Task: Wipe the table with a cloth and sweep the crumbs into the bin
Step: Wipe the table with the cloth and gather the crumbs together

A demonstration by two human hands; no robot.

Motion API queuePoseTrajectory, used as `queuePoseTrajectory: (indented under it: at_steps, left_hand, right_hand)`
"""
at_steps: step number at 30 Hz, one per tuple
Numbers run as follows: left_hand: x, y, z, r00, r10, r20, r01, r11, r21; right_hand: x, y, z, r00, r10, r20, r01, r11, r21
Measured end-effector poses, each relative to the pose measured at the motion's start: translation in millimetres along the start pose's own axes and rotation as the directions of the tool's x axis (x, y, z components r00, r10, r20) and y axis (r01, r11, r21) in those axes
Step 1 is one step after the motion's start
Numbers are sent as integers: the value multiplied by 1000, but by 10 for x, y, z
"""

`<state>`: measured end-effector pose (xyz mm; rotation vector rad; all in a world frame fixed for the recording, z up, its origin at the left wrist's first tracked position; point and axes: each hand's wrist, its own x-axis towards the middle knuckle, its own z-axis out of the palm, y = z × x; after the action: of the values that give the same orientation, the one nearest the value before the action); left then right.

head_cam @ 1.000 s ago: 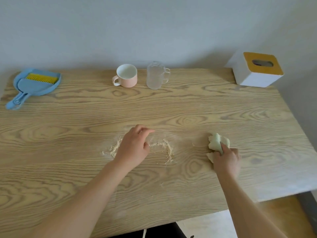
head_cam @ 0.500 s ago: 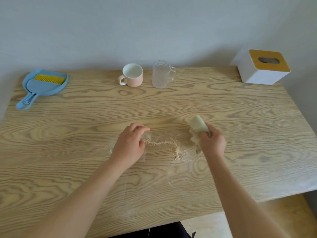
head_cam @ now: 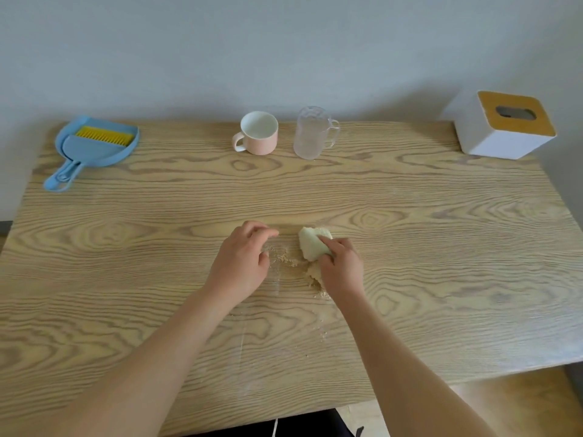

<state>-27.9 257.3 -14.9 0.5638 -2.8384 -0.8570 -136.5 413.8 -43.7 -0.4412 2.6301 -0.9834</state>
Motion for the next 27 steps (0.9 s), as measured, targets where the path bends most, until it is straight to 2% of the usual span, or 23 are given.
queuePoseTrajectory:
  at_steps: [3,5,10,14,18,21,24,27]
  left_hand:
    - [-5,-42,-27,1000,-14,-5,14,1000,-5]
    - [-6,-59,-28,1000,-23,-3,23,1000,-15]
    - [17,-5,10,1000,6,2,-6,999,-39]
    - [10,28,37,1000,25,9,-25,998,-52]
    - [-37,32,22,999,33,20,-32,999,-40]
    - [-79,62,1,999,32,31,-31,999,-36]
    - [-109,47,-52,999,37,20,-36,999,-32]
    - [-136,-13,-103,1000,29,0,-29,999,-25]
  right_hand:
    - [39,-20,-186,996,34,-77,-26,994,103]
    - [52,84,-375,983,70,-172,-54,994,97]
    - [-119,526,-679,884,261,-388,-274,961,24]
    - [-417,645,-471,871,340,-354,-401,909,-114]
    - [-519,328,-72,932,272,-240,-312,939,-146]
    - [-537,42,131,957,232,-176,-234,972,9]
    - [-484,-49,65,932,287,-220,-238,945,224]
    - [-283,106,-235,911,285,-299,-223,949,224]
